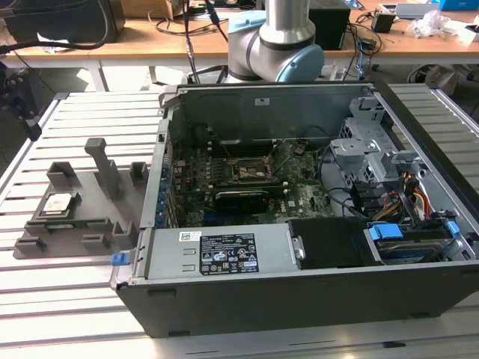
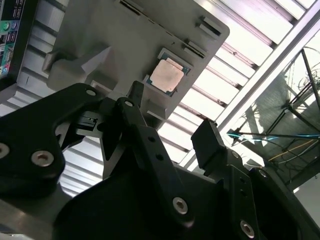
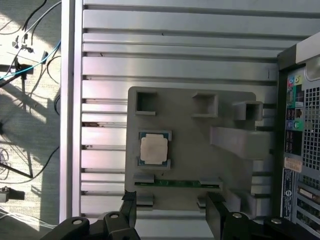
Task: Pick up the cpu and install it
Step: 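Pick up the cpu and move it towards the insertion slot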
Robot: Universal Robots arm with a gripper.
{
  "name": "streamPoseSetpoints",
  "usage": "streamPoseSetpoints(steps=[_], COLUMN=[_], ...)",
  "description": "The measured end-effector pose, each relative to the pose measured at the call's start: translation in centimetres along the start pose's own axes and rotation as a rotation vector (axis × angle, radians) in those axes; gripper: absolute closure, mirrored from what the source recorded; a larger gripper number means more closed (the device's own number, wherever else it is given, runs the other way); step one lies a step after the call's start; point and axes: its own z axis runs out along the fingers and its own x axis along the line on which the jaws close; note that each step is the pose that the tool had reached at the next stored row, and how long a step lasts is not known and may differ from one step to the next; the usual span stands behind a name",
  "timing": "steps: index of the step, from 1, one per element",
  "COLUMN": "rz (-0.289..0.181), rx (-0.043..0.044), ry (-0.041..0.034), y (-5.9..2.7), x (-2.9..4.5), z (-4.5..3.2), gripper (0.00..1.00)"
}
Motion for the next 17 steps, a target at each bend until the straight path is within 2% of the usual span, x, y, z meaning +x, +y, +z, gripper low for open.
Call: streamPoseSetpoints(steps=[2,8,10,11,12,17], rz=[-0.019,-0.018,-0.018,-0.018,-0.018,-0.018], rx=[-0.0002,-0.0004,-0.0003,-0.0002,-0.0003,-0.0003], ry=[-0.0003,-0.0005,-0.0004,-0.0004,-0.0005,-0.0004], y=[0.01,0.04,0.06,0.09,0.10,0.12], x=[0.14,0.18,0.21,0.24,0.25,0.26], z=[0.20,0.88,1.89,2.91,3.30,4.05], gripper=[0.34,0.34,0.34,0.34,0.34,0.34])
